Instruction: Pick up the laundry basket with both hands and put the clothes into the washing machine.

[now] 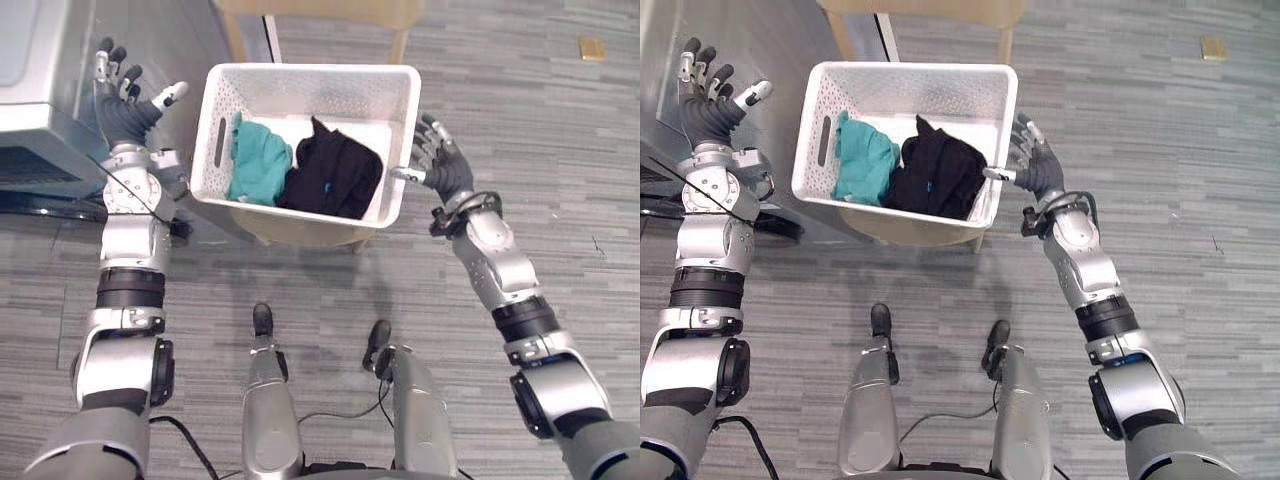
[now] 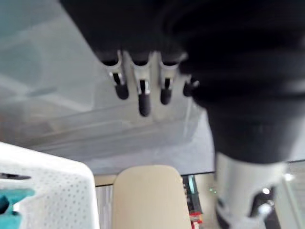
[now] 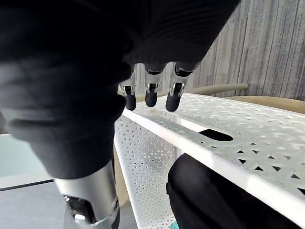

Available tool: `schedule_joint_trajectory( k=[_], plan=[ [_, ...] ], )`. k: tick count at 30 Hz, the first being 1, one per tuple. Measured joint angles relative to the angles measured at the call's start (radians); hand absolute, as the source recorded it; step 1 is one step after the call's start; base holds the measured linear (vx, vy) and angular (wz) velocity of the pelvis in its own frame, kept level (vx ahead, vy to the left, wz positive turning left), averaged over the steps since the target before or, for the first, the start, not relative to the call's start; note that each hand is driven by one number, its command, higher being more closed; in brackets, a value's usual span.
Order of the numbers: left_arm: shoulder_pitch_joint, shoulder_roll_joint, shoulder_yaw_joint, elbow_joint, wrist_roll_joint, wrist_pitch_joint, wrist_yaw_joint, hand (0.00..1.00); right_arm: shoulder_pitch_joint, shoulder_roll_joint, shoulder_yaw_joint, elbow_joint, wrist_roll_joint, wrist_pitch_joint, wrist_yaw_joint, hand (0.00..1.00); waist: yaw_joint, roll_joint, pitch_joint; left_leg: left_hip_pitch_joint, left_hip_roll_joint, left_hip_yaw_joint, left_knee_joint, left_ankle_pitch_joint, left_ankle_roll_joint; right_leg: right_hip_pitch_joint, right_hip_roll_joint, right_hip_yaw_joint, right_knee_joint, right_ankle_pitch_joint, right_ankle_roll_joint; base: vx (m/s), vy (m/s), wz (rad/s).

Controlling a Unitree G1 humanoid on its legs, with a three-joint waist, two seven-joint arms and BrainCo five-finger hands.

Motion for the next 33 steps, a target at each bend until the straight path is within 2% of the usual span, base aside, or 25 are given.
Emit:
schedule_joint_trajectory(
  k=[7,10,13,16,19,22,24,26,27,28,29,31,33],
  plan=[
    [0.009,0.006,-0.055,0.069,0.036,-0.002,-0.062,0.0,0.065,-0.017,0.001,0.033,-0.052,0.009,0.029,0.0,-0.001,0.0,0.0,0.048,-0.03,0.004,-0.031,0.008,0.005,0.038,-0.019,0.0,-0.004,-0.004,0.005,0.04,0.006,0.07],
    [0.051,0.006,-0.055,0.02,0.035,-0.003,-0.063,0.0,0.085,-0.016,-0.01,-0.008,-0.057,0.007,0.05,0.0,0.0,0.0,-0.001,0.078,-0.031,0.004,-0.033,0.003,0.011,0.073,-0.018,-0.001,-0.011,-0.008,0.011,0.06,-0.004,0.04],
    [0.185,0.006,-0.055,-0.067,0.035,-0.017,-0.08,0.0,0.163,-0.016,-0.055,-0.021,-0.058,-0.016,0.07,0.0,-0.004,0.001,-0.024,0.134,-0.046,0.008,-0.041,-0.015,0.028,0.128,-0.029,0.002,-0.023,-0.021,0.028,0.06,0.012,0.04],
    [0.29,0.003,-0.054,-0.113,0.035,-0.025,-0.101,0.0,0.201,-0.017,-0.09,0.073,-0.079,-0.017,0.071,0.0,-0.009,0.003,-0.07,0.166,-0.061,0.011,-0.068,-0.016,0.03,0.151,-0.038,0.007,-0.039,-0.026,0.036,0.06,0.021,0.03],
    [0.417,-0.021,-0.045,-0.198,0.02,-0.045,-0.124,0.0,0.207,-0.018,-0.118,0.238,-0.139,-0.013,0.07,0.0,-0.007,0.007,-0.108,0.212,-0.075,0.006,-0.092,-0.019,0.034,0.202,-0.047,-0.001,-0.06,-0.029,0.042,0.06,0.017,0.08],
    [0.535,-0.06,-0.021,-0.304,-0.026,-0.058,-0.131,0.0,0.199,-0.017,-0.131,0.375,-0.192,-0.009,0.068,0.0,0.002,0.029,-0.142,0.217,-0.084,-0.002,-0.101,-0.021,0.038,0.222,-0.053,-0.012,-0.084,-0.025,0.052,0.04,0.024,0.14],
    [0.611,-0.09,0.048,-0.363,-0.067,-0.059,-0.13,0.0,0.197,-0.015,-0.139,0.447,-0.218,0.009,0.066,0.0,0.003,0.048,-0.153,0.217,-0.096,-0.019,-0.101,-0.022,0.04,0.241,-0.065,-0.03,-0.092,-0.025,0.056,0.04,0.036,0.27],
    [0.7,-0.115,0.126,-0.408,-0.108,-0.061,-0.126,0.0,0.202,-0.011,-0.177,0.494,-0.233,0.029,0.058,0.0,0.021,0.079,-0.173,0.218,-0.107,-0.035,-0.102,-0.024,0.044,0.262,-0.074,-0.047,-0.108,-0.022,0.064,0.04,0.042,0.3],
    [0.749,-0.133,0.158,-0.439,-0.131,-0.062,-0.124,0.0,0.212,-0.008,-0.202,0.492,-0.232,0.03,0.044,0.0,0.028,0.096,-0.187,0.218,-0.112,-0.046,-0.105,-0.025,0.045,0.275,-0.078,-0.058,-0.119,-0.02,0.068,0.03,0.038,0.23],
    [0.776,-0.143,0.17,-0.458,-0.138,-0.063,-0.124,0.0,0.218,-0.004,-0.214,0.487,-0.232,0.03,0.041,0.0,0.034,0.102,-0.195,0.219,-0.115,-0.051,-0.107,-0.024,0.045,0.282,-0.08,-0.063,-0.125,-0.02,0.069,0.04,0.036,0.22],
    [0.832,-0.162,0.187,-0.496,-0.149,-0.066,-0.125,0.0,0.246,0.006,-0.222,0.451,-0.232,0.03,0.036,0.0,0.054,0.107,-0.214,0.229,-0.118,-0.055,-0.12,-0.023,0.046,0.292,-0.081,-0.067,-0.135,-0.019,0.071,0.04,0.026,0.23],
    [0.929,-0.211,0.217,-0.557,-0.164,-0.082,-0.127,0.0,0.332,0.046,-0.255,0.312,-0.233,0.026,0.037,0.0,0.057,0.107,-0.24,0.247,-0.123,-0.064,-0.135,-0.023,0.048,0.322,-0.081,-0.088,-0.161,-0.017,0.077,0.05,0.023,0.23],
    [1.009,-0.296,0.266,-0.608,-0.164,-0.082,-0.128,0.0,0.437,0.095,-0.296,0.164,-0.237,0.017,0.041,0.0,0.054,0.103,-0.275,0.255,-0.127,-0.065,-0.152,-0.025,0.05,0.342,-0.08,-0.097,-0.195,-0.011,0.086,0.07,0.03,0.09]
  ],
)
